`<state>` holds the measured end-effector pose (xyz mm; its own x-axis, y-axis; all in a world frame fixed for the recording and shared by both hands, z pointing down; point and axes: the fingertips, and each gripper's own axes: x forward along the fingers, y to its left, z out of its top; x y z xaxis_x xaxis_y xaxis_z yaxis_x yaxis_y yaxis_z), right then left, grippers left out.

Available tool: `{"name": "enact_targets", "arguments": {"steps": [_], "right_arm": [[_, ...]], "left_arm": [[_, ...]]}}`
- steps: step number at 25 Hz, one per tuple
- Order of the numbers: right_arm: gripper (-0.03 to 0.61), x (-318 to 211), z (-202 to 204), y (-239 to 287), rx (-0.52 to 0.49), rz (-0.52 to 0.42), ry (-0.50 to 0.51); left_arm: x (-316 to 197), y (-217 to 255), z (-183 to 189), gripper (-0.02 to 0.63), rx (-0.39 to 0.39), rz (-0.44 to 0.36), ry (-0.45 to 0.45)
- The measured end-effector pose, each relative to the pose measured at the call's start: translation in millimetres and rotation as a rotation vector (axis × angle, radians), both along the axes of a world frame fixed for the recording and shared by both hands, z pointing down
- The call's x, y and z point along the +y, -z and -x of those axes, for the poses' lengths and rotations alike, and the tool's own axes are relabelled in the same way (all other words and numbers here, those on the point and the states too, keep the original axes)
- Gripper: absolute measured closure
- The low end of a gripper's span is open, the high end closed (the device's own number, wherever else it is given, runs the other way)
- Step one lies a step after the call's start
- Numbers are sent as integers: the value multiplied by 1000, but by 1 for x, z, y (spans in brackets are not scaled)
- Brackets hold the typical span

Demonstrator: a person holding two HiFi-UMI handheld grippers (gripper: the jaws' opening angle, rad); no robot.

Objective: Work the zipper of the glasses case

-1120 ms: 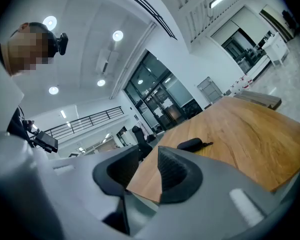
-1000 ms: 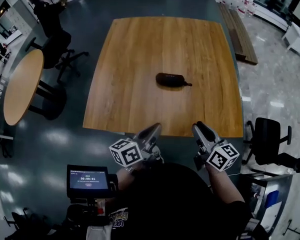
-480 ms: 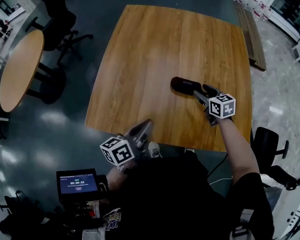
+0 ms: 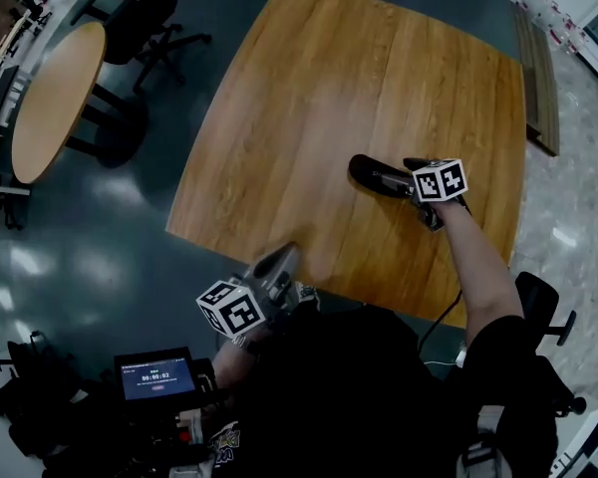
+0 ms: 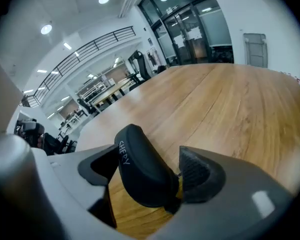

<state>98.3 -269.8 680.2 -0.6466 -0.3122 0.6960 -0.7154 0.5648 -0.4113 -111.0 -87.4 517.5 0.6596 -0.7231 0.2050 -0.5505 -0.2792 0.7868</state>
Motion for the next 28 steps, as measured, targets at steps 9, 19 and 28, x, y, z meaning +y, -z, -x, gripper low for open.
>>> {"name": "enact_targets", "arguments": {"steps": [9,19,28], "right_arm": [[166,39,41,-25,-40,101,246],[295,64,61,21,-45,-188,366],[297,106,64,138,494,-696,985]], "left_arm": [[-14,3,-25,614,-22,7,-20],[-30,16,-36,614,-134,-82,-120],[-59,21,-65,472,-908,-616,-756]]}}
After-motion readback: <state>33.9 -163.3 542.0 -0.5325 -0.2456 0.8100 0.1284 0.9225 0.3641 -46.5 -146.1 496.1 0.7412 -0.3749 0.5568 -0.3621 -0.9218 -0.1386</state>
